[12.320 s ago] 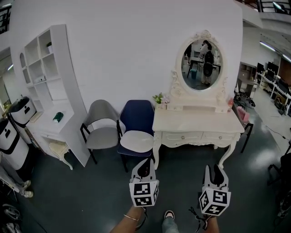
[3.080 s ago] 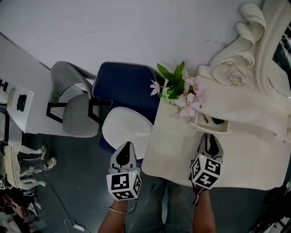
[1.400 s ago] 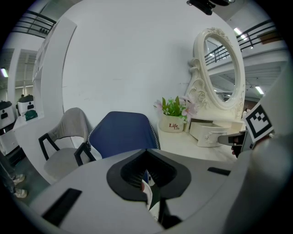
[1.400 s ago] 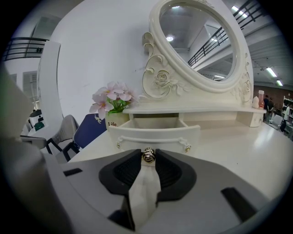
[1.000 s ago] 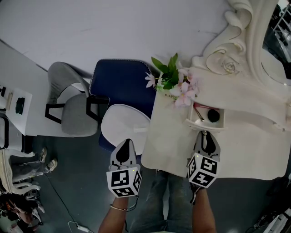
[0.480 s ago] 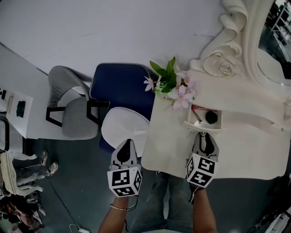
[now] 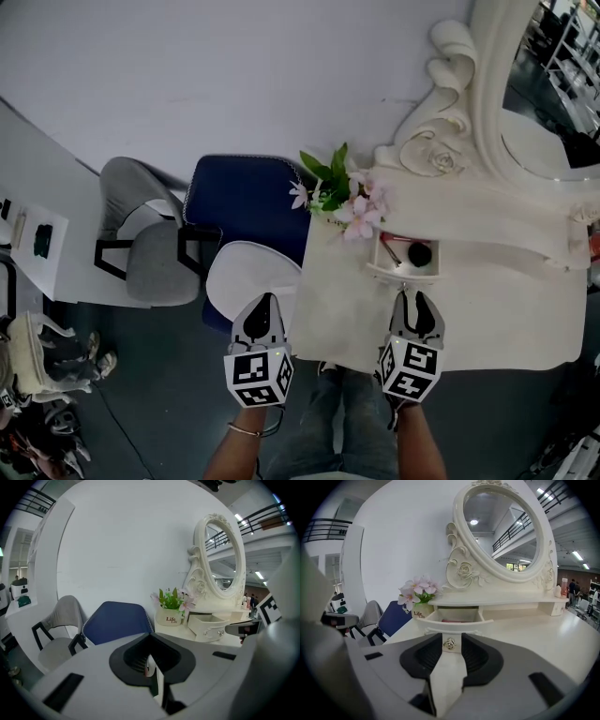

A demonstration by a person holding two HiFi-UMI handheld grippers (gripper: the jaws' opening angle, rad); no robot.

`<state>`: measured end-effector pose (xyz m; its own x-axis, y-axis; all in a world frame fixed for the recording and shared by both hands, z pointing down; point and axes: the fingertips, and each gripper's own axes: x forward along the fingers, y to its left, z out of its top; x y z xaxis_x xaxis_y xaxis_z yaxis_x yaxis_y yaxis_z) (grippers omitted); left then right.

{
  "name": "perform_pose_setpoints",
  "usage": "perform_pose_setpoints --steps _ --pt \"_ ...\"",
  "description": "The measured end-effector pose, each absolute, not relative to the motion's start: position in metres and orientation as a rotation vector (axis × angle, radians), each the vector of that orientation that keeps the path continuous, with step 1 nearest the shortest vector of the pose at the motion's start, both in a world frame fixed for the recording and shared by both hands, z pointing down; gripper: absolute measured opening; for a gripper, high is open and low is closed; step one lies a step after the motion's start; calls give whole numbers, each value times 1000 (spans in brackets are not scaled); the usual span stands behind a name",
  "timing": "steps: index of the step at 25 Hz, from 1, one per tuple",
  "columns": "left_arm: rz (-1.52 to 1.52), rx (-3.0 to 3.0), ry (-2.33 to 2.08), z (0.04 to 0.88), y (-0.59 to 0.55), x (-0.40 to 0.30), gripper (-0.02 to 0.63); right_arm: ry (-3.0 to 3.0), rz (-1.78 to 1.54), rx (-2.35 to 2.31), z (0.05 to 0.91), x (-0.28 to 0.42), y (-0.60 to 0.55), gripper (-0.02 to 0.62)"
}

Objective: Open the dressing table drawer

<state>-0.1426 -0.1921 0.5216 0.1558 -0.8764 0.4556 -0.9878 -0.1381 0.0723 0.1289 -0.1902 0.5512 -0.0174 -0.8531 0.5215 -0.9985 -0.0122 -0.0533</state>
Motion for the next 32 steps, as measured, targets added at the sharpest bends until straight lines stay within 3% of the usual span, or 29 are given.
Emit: perform_pose_setpoints --steps 8,19,32 --pt "356 2184 -1759 481 -204 -118 7 -1970 506 2013 486 152 -178 115" --pt "150 2385 -1706 388 -231 -60 6 -1989 280 2284 366 218 -160 13" --pt "-19 2552 -1678 306 -249 -17 8 -1895 78 2535 290 307 -120 8"
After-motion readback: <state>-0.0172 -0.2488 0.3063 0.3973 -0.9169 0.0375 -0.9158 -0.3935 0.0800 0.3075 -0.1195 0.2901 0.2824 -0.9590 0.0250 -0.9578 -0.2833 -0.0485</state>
